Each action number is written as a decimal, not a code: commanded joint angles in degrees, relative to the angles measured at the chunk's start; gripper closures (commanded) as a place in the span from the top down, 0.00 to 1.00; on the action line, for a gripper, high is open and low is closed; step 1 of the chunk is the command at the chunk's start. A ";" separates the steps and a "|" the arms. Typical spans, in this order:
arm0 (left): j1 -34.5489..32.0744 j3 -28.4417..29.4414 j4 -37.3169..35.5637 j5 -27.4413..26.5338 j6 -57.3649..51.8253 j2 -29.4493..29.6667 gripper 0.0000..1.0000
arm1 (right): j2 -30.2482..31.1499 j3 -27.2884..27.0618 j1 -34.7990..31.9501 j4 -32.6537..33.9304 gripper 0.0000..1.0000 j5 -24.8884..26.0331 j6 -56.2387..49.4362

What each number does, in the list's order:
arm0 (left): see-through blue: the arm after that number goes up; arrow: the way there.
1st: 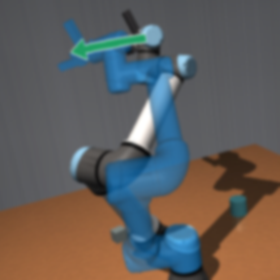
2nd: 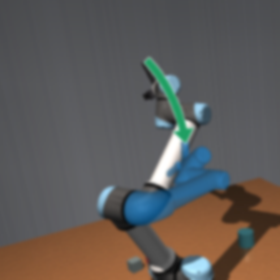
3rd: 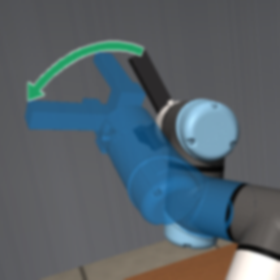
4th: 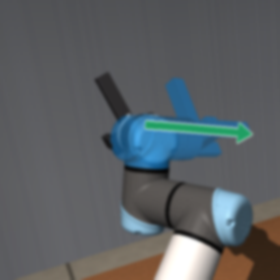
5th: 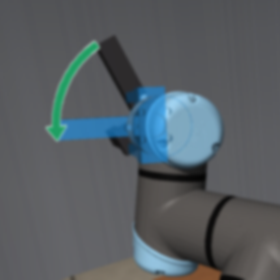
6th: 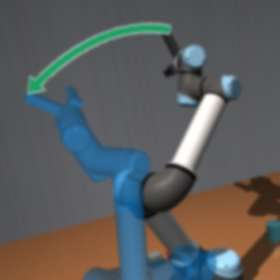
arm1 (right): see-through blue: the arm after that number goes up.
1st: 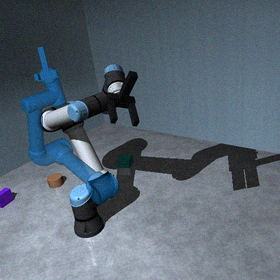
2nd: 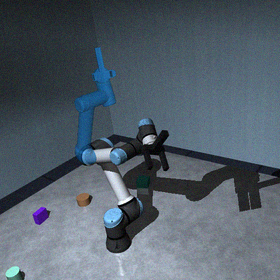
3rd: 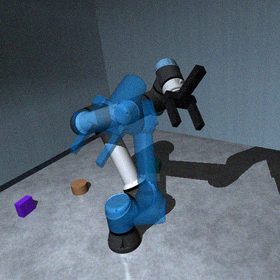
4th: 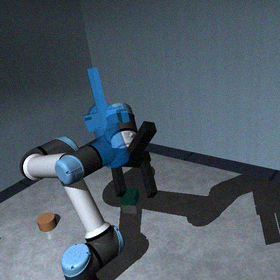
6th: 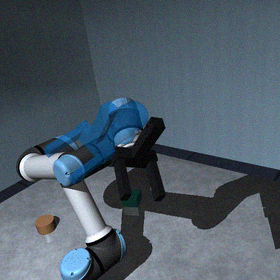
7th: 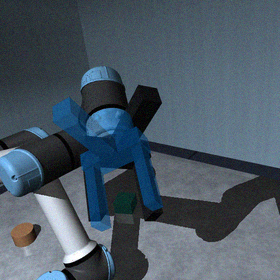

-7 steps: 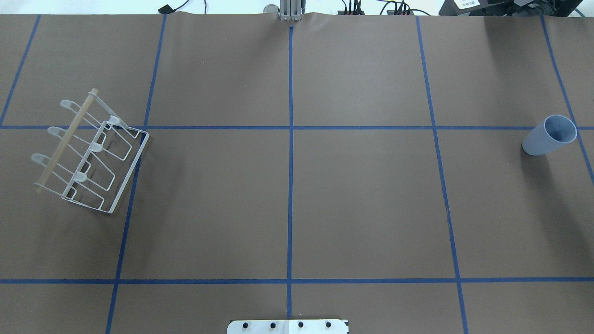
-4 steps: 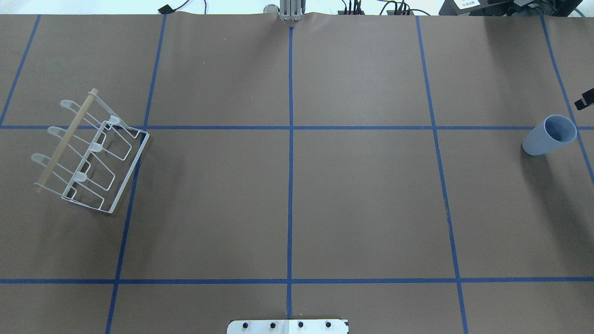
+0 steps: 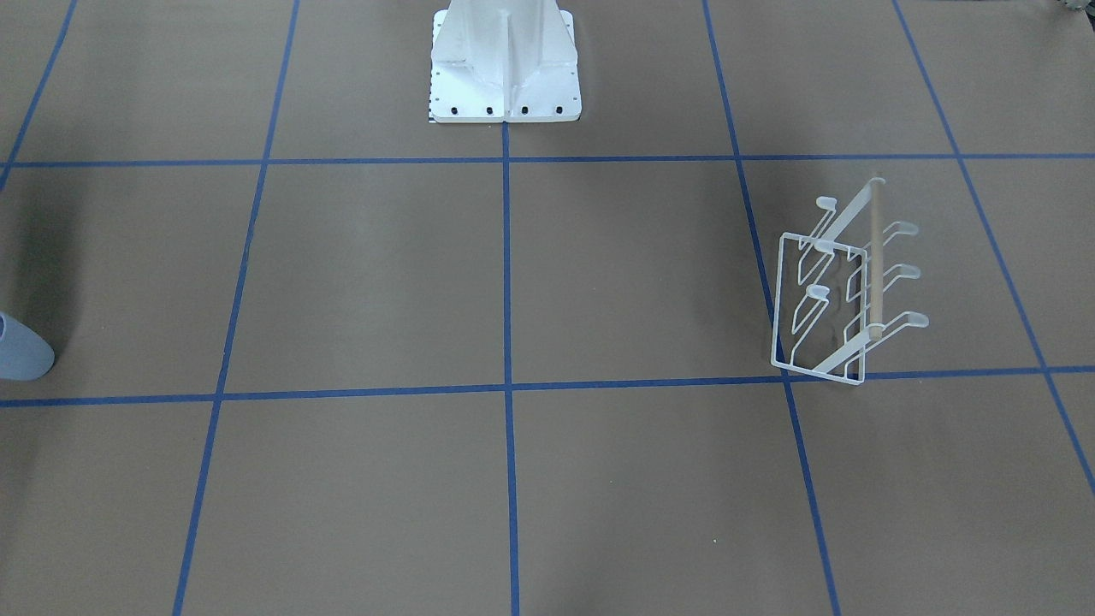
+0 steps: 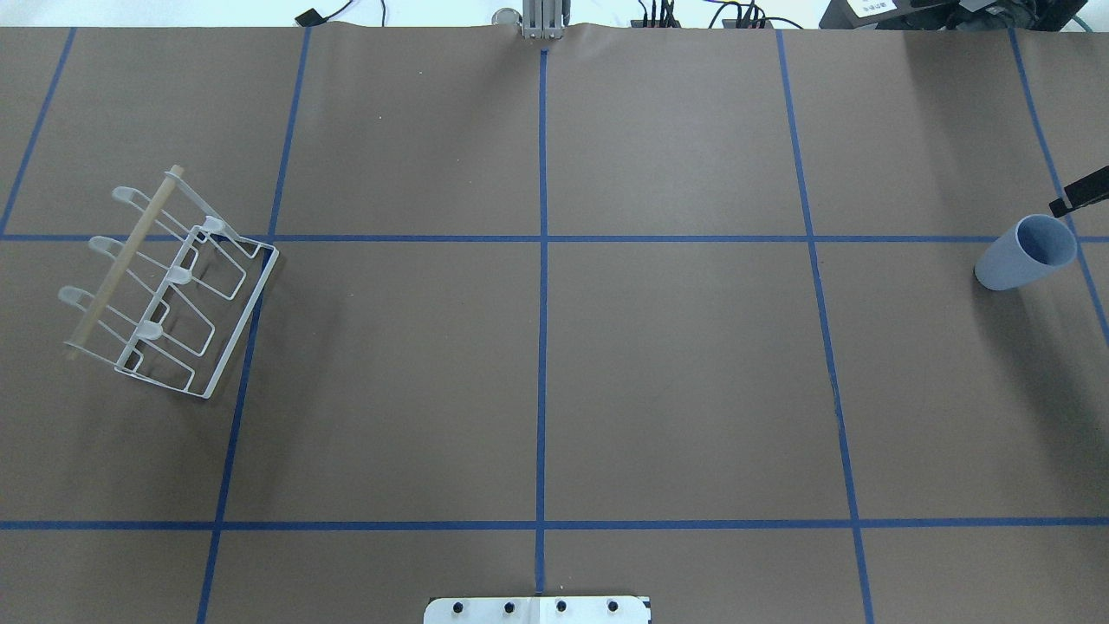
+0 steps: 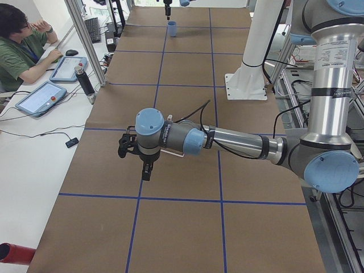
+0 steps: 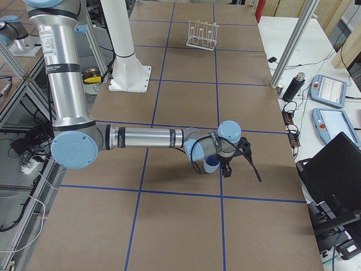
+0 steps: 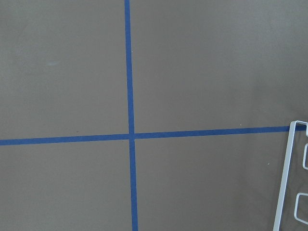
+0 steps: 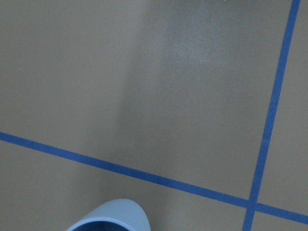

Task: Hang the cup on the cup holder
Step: 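Lower the right gripper into the light blue cup's rim and grasp it, then lift the cup with the right gripper and carry it toward the table center, then move the left gripper toward the cup's closed end while the right gripper holds it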

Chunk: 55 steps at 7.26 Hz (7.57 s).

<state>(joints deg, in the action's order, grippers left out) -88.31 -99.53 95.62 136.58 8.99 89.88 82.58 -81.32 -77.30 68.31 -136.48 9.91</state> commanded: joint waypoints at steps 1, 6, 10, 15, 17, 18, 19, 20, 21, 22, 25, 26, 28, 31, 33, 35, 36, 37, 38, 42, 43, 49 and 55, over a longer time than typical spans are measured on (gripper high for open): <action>-0.02 0.30 -0.09 0.00 -0.11 -0.06 0.99 | 0.47 0.20 1.71 0.24 1.00 -0.71 0.20; 0.07 0.30 -0.09 0.00 -0.11 -0.06 0.99 | 2.40 0.29 2.94 0.59 0.97 -0.63 -0.51; 0.07 0.30 -0.09 0.00 -0.11 -0.06 0.99 | 1.53 0.20 3.39 0.59 0.00 -0.98 0.19; 0.16 0.30 8.07 0.00 -0.11 -1.29 0.98 | 1.10 -7.76 3.56 -0.73 0.00 -9.40 4.99; 0.42 -0.22 8.09 0.17 0.67 -1.11 0.98 | -5.30 -16.89 6.62 -0.81 0.00 -11.42 22.94; 0.42 -0.31 8.78 0.26 3.46 -0.68 0.98 | -8.63 -19.90 8.47 -0.90 0.00 -11.18 29.75; 1.99 -0.05 14.18 0.35 10.36 -0.59 0.98 | -10.84 -22.19 9.53 -0.90 0.00 -11.00 33.21; 4.27 0.13 21.11 0.35 19.39 -0.58 0.98 | -12.00 -24.39 11.63 -0.99 0.00 -10.39 35.59; 6.64 0.21 29.01 0.35 29.14 -0.58 0.98 | -12.53 -27.02 14.09 -2.56 0.00 -7.86 39.44; 8.67 0.21 36.14 0.35 38.46 -0.58 0.98 | -12.53 -27.66 17.94 -11.53 0.00 -2.96 49.40; 12.98 -0.05 58.02 0.00 63.88 -0.32 0.98 | -12.18 -27.22 33.84 -36.37 0.00 19.53 73.39; 14.38 -0.14 63.84 -0.09 73.79 1.42 0.98 | -12.27 -27.14 35.45 -40.15 0.00 20.54 76.54; 17.89 -0.49 71.33 -0.18 96.11 8.69 0.98 | -12.36 -27.14 37.04 -49.72 0.00 22.48 84.00; 24.82 -5.03 76.90 -0.18 105.42 11.97 0.98 | -12.45 -27.22 41.78 -61.69 0.00 29.23 89.31; 28.88 -9.25 76.90 -3.14 111.66 16.45 0.98 | -12.45 -27.22 44.60 -67.23 0.00 31.18 89.32; 36.24 -14.09 76.73 -12.78 111.77 17.78 0.98 | -12.45 -26.87 48.72 -73.21 0.00 34.95 89.32; 39.59 -15.42 76.73 -17.10 111.86 18.39 0.98 | -12.45 -26.87 49.96 -74.45 0.00 35.93 89.14; 43.10 -16.39 76.99 -21.66 111.95 19.27 0.98 | -12.45 -26.87 50.32 -75.69 0.00 36.11 89.14; 45.05 -16.40 76.73 -24.15 112.12 21.02 0.98 | -12.45 -26.70 50.41 -78.05 0.00 36.89 89.14; 49.11 -16.31 76.64 -27.25 113.09 22.61 0.98 | -12.53 -24.69 51.81 -84.29 0.00 41.55 88.70; 50.16 -16.22 76.64 -27.33 113.09 22.88 0.98 | -12.53 -24.67 52.16 -85.27 0.00 41.82 88.61; 55.61 -16.04 76.20 -27.86 112.12 24.55 0.98 | -12.01 -24.59 53.22 -85.28 0.00 41.91 88.35; 58.08 -16.13 76.20 -27.78 110.89 25.42 0.96 | -11.57 -23.97 53.66 -85.45 0.00 41.82 88.35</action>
<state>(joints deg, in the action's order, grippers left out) -30.30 -115.66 171.84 108.75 119.93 114.76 70.91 -105.37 -23.74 -17.12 -94.65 98.26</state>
